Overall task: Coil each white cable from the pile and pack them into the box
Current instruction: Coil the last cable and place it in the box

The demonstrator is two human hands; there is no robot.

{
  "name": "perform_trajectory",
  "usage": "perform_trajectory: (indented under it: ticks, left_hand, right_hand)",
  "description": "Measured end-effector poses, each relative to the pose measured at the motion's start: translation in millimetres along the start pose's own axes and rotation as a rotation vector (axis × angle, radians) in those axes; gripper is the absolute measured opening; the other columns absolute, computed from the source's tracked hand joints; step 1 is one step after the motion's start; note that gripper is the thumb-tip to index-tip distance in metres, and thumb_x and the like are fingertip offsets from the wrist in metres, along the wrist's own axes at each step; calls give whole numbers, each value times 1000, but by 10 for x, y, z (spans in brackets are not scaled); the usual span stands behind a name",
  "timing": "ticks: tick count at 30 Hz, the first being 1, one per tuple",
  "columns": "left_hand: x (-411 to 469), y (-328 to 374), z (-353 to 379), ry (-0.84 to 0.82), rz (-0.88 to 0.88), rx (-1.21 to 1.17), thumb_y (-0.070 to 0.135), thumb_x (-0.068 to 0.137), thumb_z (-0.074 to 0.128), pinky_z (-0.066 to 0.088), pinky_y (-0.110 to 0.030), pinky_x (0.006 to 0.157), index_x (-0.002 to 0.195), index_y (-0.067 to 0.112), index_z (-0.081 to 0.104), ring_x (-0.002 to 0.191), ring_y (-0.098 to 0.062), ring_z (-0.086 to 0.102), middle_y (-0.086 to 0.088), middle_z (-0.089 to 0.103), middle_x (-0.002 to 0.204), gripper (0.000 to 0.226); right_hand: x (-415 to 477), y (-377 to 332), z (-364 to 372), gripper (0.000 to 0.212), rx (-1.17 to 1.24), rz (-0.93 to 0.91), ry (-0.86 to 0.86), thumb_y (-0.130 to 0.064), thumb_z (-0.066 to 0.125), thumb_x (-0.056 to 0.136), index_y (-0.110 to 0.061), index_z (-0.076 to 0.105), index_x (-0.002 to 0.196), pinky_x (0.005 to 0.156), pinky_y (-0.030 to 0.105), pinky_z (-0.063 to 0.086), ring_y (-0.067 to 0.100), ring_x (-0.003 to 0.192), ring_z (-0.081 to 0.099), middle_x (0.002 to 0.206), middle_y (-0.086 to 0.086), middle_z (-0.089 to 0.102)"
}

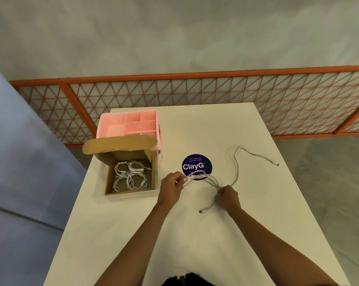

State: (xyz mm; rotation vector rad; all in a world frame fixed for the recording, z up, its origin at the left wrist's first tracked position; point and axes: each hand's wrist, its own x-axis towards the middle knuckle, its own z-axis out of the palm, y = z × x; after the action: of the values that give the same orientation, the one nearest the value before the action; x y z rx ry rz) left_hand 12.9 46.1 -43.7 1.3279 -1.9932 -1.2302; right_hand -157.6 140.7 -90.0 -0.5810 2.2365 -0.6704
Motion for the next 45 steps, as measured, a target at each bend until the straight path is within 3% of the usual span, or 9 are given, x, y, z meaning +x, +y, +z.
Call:
perform_trajectory:
  ticks: [6, 14, 18, 22, 29, 33, 38, 41, 45]
  left_hand:
    - [91, 60, -72, 53, 42, 43, 29, 95, 56, 42, -18, 65, 75, 16, 64, 69, -15, 59, -7, 63, 83, 25]
    - [208, 285, -143, -179, 37, 198, 34, 102, 36, 35, -20, 82, 122, 11, 60, 110, -25, 53, -14, 53, 116, 39]
    - [227, 725, -192, -154, -129, -119, 53, 99, 19, 45, -31, 83, 113, 16, 67, 94, -22, 59, -2, 64, 103, 62]
    - [285, 909, -269, -130, -175, -432, 41, 99, 43, 48, -16, 72, 99, 7, 71, 81, -13, 63, -2, 68, 91, 44]
    - [299, 956, -385, -81, -177, -359, 27, 104, 32, 46, -26, 68, 73, 14, 51, 64, -13, 54, 0, 54, 69, 39]
    - [210, 1070, -529, -281, -151, -517, 31, 103, 34, 29, -22, 54, 72, 15, 43, 49, -8, 28, 8, 31, 51, 37]
    - [100, 1185, -706, -653, -99, -774, 31, 103, 31, 17, -14, 38, 71, 15, 43, 42, -2, 18, 10, 25, 51, 37]
    - [89, 1214, -803, -754, -72, -893, 31, 101, 30, 16, -14, 37, 70, 17, 45, 41, -2, 15, 12, 28, 49, 37]
    - [103, 1134, -936, -666, -56, -983, 35, 97, 36, 15, -15, 38, 73, 16, 58, 37, 1, 22, 12, 29, 45, 37]
  right_hand:
    - [20, -146, -210, 12, 223, -15, -123, -6, 60, 84, -11, 50, 81, 65, 34, 49, 22, 70, 57, 82, 11, 62]
    - [-315, -887, -657, 22, 391, -405, -181, -1, 59, 84, -10, 67, 102, 59, 22, 54, 17, 64, 63, 68, 9, 62]
    - [-470, -1059, -737, 22, 230, -552, -190, -9, 64, 84, -19, 71, 102, 64, 24, 54, 14, 65, 65, 72, 7, 65]
    - [-598, -1111, -729, 19, 100, -628, -238, -4, 65, 82, -18, 71, 94, 61, 16, 48, 4, 63, 61, 73, 4, 67]
    - [-518, -1085, -888, 23, 63, -476, -167, 0, 47, 89, -13, 62, 100, 56, 14, 44, 12, 69, 66, 79, 0, 70]
    - [-485, -1127, -860, 22, 128, -545, -16, -10, 54, 92, -17, 58, 112, 69, 20, 45, 21, 91, 63, 102, 3, 65]
    - [-623, -1375, -835, 54, 21, -972, -36, -9, 57, 93, -24, 40, 141, 95, 7, 30, 1, 116, 38, 125, -11, 42]
    - [-642, -1480, -854, 19, 40, -987, -144, -15, 49, 98, -20, 60, 112, 89, 16, 40, 0, 99, 52, 106, -11, 58]
    - [-675, -1556, -949, 22, 251, -902, -221, -17, 44, 101, -10, 62, 90, 73, 19, 50, 9, 69, 62, 72, 4, 64]
